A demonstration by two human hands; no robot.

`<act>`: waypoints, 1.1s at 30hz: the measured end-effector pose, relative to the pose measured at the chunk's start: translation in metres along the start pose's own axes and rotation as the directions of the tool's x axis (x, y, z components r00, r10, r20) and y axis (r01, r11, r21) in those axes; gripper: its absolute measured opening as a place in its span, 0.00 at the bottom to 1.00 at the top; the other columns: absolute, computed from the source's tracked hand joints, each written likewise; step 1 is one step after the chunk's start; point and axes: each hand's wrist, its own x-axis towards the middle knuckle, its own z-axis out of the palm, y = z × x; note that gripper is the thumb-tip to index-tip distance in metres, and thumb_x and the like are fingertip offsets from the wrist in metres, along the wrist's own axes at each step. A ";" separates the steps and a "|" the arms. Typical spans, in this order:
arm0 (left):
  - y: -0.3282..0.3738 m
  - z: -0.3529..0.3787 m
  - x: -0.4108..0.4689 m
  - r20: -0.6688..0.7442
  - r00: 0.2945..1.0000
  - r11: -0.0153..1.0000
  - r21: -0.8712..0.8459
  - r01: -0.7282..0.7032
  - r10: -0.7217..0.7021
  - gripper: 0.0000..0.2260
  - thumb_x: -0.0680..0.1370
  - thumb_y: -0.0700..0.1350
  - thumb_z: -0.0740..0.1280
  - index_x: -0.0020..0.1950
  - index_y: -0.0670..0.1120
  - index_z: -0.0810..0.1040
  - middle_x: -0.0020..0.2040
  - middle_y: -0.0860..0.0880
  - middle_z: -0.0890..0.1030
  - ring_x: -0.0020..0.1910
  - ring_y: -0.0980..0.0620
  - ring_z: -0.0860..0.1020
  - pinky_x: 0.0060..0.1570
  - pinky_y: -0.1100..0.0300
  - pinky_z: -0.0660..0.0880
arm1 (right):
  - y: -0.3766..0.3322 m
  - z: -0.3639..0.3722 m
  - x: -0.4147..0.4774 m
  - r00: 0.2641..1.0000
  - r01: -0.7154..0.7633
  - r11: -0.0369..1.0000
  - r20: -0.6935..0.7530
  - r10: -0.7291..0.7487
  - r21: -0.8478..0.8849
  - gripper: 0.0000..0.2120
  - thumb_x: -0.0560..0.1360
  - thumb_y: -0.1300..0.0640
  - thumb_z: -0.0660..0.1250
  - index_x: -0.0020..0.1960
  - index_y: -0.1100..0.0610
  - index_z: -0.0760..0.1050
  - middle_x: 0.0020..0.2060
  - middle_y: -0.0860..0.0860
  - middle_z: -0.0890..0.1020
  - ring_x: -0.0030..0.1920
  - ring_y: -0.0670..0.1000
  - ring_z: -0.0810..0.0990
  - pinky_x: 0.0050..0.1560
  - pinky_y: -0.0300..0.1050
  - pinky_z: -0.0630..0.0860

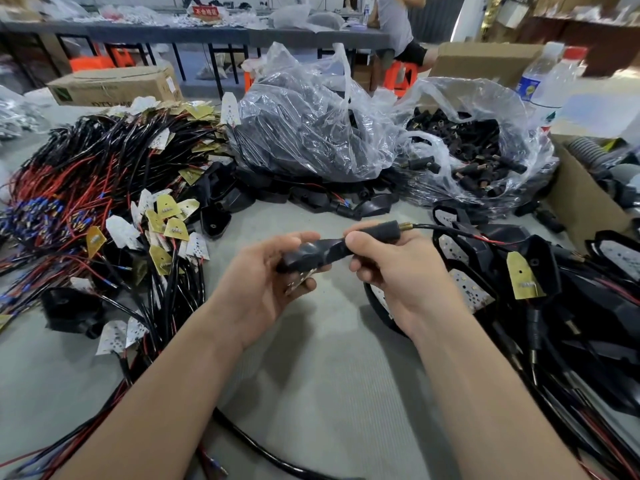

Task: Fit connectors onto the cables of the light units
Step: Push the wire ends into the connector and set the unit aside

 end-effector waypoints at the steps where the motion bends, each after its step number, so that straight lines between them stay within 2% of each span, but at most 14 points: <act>1: 0.002 -0.002 0.000 0.033 0.999 1.000 -0.018 -0.015 0.015 0.20 0.71 0.40 0.65 0.63 0.41 0.79 0.55 0.41 0.84 0.49 0.46 0.84 0.40 0.59 0.81 | 0.001 0.001 0.001 0.999 -0.012 0.999 -0.044 0.013 0.040 0.03 0.75 0.68 0.72 0.45 0.61 0.82 0.33 0.54 0.82 0.28 0.48 0.77 0.28 0.36 0.73; 4: 0.004 -0.007 -0.001 0.139 0.986 0.994 0.055 -0.099 0.091 0.30 0.65 0.31 0.65 0.68 0.43 0.77 0.62 0.41 0.82 0.57 0.45 0.81 0.55 0.55 0.82 | 0.004 0.002 0.004 0.981 -0.025 0.986 -0.184 0.055 0.164 0.04 0.74 0.67 0.74 0.42 0.61 0.81 0.32 0.53 0.82 0.28 0.49 0.78 0.30 0.37 0.77; 5: 0.003 -0.007 -0.002 0.156 0.980 0.983 0.115 -0.143 0.124 0.32 0.66 0.27 0.64 0.69 0.44 0.76 0.64 0.41 0.82 0.58 0.44 0.81 0.57 0.55 0.81 | 0.004 0.003 0.004 0.975 -0.010 0.986 -0.216 0.047 0.167 0.05 0.74 0.66 0.75 0.41 0.61 0.81 0.31 0.54 0.82 0.27 0.49 0.78 0.30 0.37 0.77; 7: 0.001 -0.006 -0.002 0.164 0.971 0.964 0.176 -0.200 0.172 0.35 0.65 0.22 0.66 0.69 0.45 0.77 0.62 0.40 0.83 0.56 0.45 0.83 0.54 0.58 0.81 | 0.005 0.002 0.005 0.965 0.027 0.992 -0.262 0.006 0.121 0.05 0.72 0.64 0.76 0.39 0.61 0.81 0.31 0.55 0.83 0.28 0.51 0.78 0.31 0.39 0.77; 8: 0.001 -0.006 -0.002 0.141 0.974 0.966 0.164 -0.200 0.178 0.33 0.66 0.22 0.68 0.68 0.45 0.79 0.58 0.41 0.85 0.54 0.45 0.83 0.49 0.59 0.81 | 0.005 0.002 0.005 0.962 0.040 0.994 -0.272 -0.012 0.098 0.05 0.72 0.63 0.76 0.39 0.62 0.82 0.31 0.56 0.83 0.28 0.51 0.78 0.31 0.40 0.76; 10: 0.004 -0.005 -0.003 0.072 0.983 0.975 0.132 -0.179 0.171 0.22 0.70 0.32 0.70 0.63 0.46 0.83 0.50 0.44 0.87 0.50 0.45 0.86 0.39 0.61 0.82 | 0.004 0.000 0.005 0.965 0.044 0.996 -0.261 -0.022 0.079 0.06 0.72 0.61 0.77 0.39 0.61 0.82 0.31 0.56 0.83 0.27 0.50 0.78 0.29 0.39 0.74; 13: 0.005 -0.005 -0.003 -0.025 0.985 0.950 0.269 -0.158 0.171 0.11 0.79 0.39 0.67 0.58 0.46 0.84 0.50 0.42 0.87 0.42 0.47 0.87 0.33 0.61 0.80 | 0.004 -0.003 0.006 0.977 0.029 0.996 -0.213 -0.010 0.090 0.08 0.75 0.58 0.76 0.40 0.60 0.80 0.30 0.55 0.82 0.26 0.48 0.76 0.26 0.38 0.71; 20: 0.000 0.000 -0.001 -0.199 0.922 0.877 0.425 -0.224 0.331 0.05 0.78 0.43 0.72 0.46 0.43 0.86 0.35 0.42 0.85 0.28 0.53 0.81 0.30 0.64 0.78 | 0.011 0.003 0.007 0.999 -0.018 1.000 -0.026 0.019 0.017 0.11 0.80 0.57 0.70 0.42 0.63 0.79 0.30 0.57 0.82 0.26 0.49 0.76 0.25 0.38 0.69; 24: 0.001 -0.001 -0.001 -0.147 0.944 0.865 0.461 -0.198 0.295 0.07 0.79 0.46 0.71 0.44 0.44 0.84 0.33 0.44 0.83 0.26 0.53 0.77 0.28 0.65 0.73 | 0.014 0.004 0.006 0.999 -0.024 1.000 0.022 0.024 0.019 0.11 0.80 0.57 0.70 0.43 0.65 0.80 0.31 0.57 0.83 0.27 0.49 0.79 0.26 0.38 0.72; 28: 0.002 -0.002 -0.002 -0.134 0.928 0.855 0.452 -0.253 0.346 0.03 0.77 0.46 0.72 0.45 0.50 0.86 0.40 0.47 0.86 0.31 0.53 0.79 0.31 0.64 0.74 | 0.014 0.001 0.008 0.999 0.007 1.000 -0.041 -0.006 0.028 0.11 0.79 0.57 0.71 0.43 0.64 0.80 0.32 0.59 0.83 0.27 0.50 0.78 0.25 0.38 0.71; 29: 0.003 -0.003 -0.002 -0.139 0.905 0.831 0.470 -0.297 0.402 0.04 0.75 0.44 0.75 0.49 0.51 0.86 0.44 0.49 0.87 0.36 0.55 0.82 0.35 0.64 0.77 | 0.014 0.000 0.008 0.997 0.017 0.999 -0.078 -0.014 0.039 0.11 0.79 0.57 0.71 0.41 0.63 0.80 0.32 0.59 0.83 0.27 0.51 0.78 0.24 0.39 0.70; 30: 0.003 -0.005 -0.003 -0.121 0.877 0.783 0.519 -0.343 0.464 0.11 0.73 0.41 0.77 0.53 0.53 0.86 0.48 0.52 0.87 0.42 0.56 0.83 0.41 0.64 0.79 | 0.014 -0.001 0.009 0.993 0.027 0.998 -0.113 -0.021 0.051 0.12 0.79 0.56 0.72 0.40 0.63 0.80 0.31 0.60 0.83 0.26 0.51 0.78 0.24 0.39 0.70; 32: 0.005 -0.007 -0.005 -0.040 0.848 0.685 0.609 -0.399 0.529 0.19 0.68 0.38 0.80 0.56 0.54 0.86 0.51 0.52 0.87 0.51 0.52 0.84 0.51 0.56 0.82 | 0.015 -0.002 0.009 0.987 0.040 0.997 -0.160 -0.029 0.067 0.13 0.78 0.55 0.72 0.39 0.63 0.80 0.31 0.60 0.83 0.26 0.51 0.78 0.23 0.40 0.69; 33: 0.005 -0.005 -0.008 -0.014 0.851 0.673 0.619 -0.404 0.524 0.20 0.67 0.36 0.80 0.54 0.54 0.87 0.51 0.50 0.87 0.50 0.47 0.84 0.53 0.48 0.83 | 0.015 -0.002 0.010 0.984 0.042 0.997 -0.174 -0.030 0.069 0.14 0.79 0.55 0.72 0.39 0.63 0.80 0.30 0.60 0.82 0.26 0.52 0.78 0.23 0.40 0.69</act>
